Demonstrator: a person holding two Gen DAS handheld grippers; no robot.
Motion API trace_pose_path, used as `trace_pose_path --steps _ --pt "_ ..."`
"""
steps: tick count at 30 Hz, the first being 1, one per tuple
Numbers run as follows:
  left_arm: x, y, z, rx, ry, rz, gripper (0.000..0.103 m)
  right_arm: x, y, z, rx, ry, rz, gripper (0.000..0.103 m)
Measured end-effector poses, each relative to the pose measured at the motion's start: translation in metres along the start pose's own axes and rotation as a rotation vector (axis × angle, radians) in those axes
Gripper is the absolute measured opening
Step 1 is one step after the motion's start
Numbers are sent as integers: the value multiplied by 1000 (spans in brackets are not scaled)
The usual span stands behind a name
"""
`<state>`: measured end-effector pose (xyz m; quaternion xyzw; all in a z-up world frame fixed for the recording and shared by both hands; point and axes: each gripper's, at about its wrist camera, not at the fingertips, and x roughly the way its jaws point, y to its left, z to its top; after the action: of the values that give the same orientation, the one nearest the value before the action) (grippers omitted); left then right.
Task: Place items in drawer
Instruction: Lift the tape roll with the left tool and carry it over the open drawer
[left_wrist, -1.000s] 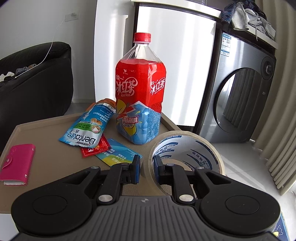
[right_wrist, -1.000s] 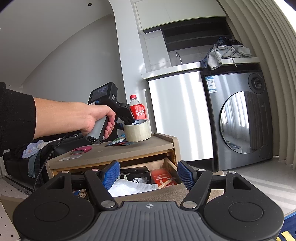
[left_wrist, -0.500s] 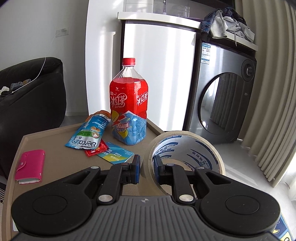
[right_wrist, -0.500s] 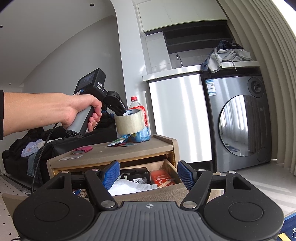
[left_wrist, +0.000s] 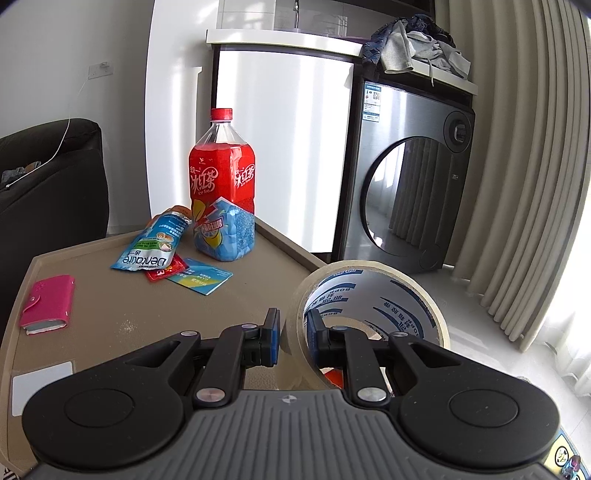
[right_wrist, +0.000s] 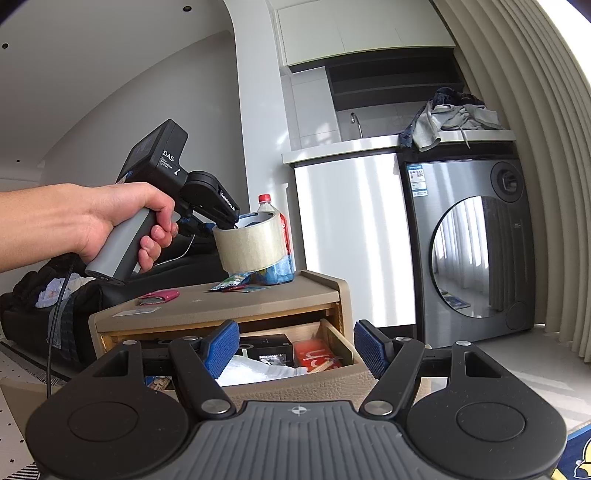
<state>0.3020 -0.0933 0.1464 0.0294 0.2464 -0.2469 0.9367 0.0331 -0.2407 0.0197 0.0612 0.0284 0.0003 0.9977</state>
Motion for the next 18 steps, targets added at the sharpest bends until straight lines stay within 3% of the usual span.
trace_pose_path --steps 18 --pt "14 -27 -51 21 84 -88 18 0 1 -1 -18 2 -20 73"
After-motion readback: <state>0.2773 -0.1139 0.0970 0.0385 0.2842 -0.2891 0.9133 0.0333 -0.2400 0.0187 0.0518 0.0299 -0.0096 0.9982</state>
